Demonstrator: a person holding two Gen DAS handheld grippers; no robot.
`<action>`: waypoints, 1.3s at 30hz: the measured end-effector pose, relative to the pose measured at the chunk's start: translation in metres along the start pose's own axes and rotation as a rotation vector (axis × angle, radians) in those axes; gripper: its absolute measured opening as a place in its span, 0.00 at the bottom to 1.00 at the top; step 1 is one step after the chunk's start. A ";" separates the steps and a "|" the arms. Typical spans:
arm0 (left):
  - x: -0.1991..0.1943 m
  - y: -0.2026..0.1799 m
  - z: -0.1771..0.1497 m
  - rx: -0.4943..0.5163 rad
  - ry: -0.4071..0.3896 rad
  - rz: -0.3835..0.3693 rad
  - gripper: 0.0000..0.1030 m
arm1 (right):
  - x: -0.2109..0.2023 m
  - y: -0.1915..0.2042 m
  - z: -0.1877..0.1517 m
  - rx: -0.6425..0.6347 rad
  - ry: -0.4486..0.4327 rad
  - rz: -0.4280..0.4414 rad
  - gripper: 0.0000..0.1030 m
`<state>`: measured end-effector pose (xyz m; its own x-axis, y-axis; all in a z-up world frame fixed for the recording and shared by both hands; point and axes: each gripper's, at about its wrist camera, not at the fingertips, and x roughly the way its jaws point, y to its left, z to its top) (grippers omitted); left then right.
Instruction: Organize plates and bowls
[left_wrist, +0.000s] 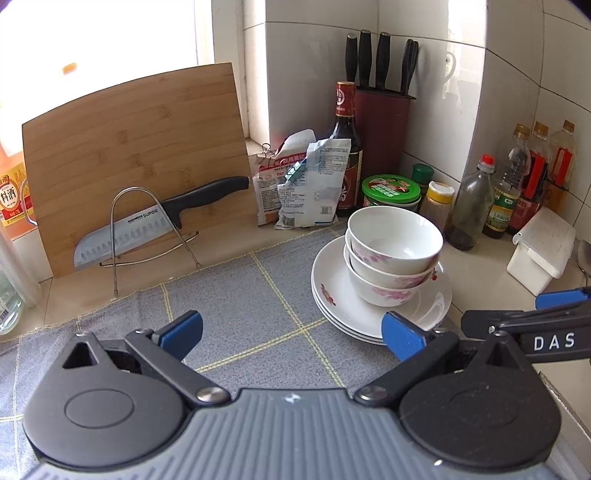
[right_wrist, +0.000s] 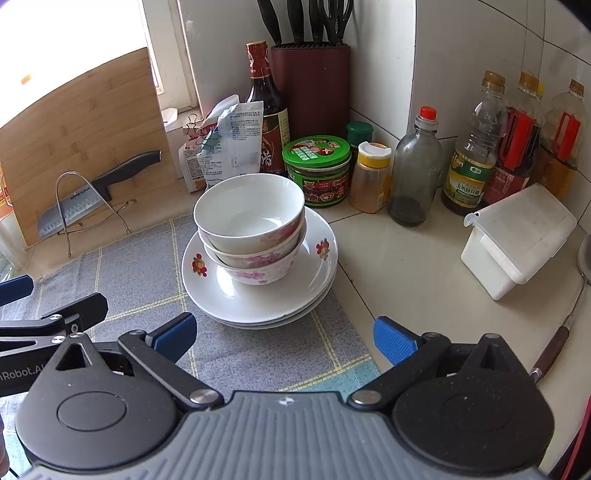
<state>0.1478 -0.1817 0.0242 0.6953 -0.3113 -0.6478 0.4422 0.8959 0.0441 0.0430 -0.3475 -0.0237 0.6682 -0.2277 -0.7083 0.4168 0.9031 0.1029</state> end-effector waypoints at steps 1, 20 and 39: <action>0.000 0.000 0.000 -0.002 0.000 0.000 0.99 | 0.000 0.000 0.001 -0.001 0.000 0.000 1.00; 0.002 0.001 0.002 -0.015 0.005 -0.005 0.99 | 0.002 0.002 0.005 -0.006 0.001 -0.009 1.00; 0.004 -0.003 0.004 -0.015 0.005 -0.010 0.99 | 0.002 0.000 0.005 -0.012 -0.002 -0.020 1.00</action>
<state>0.1516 -0.1865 0.0251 0.6879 -0.3183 -0.6522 0.4402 0.8975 0.0262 0.0471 -0.3496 -0.0217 0.6614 -0.2466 -0.7084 0.4225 0.9028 0.0802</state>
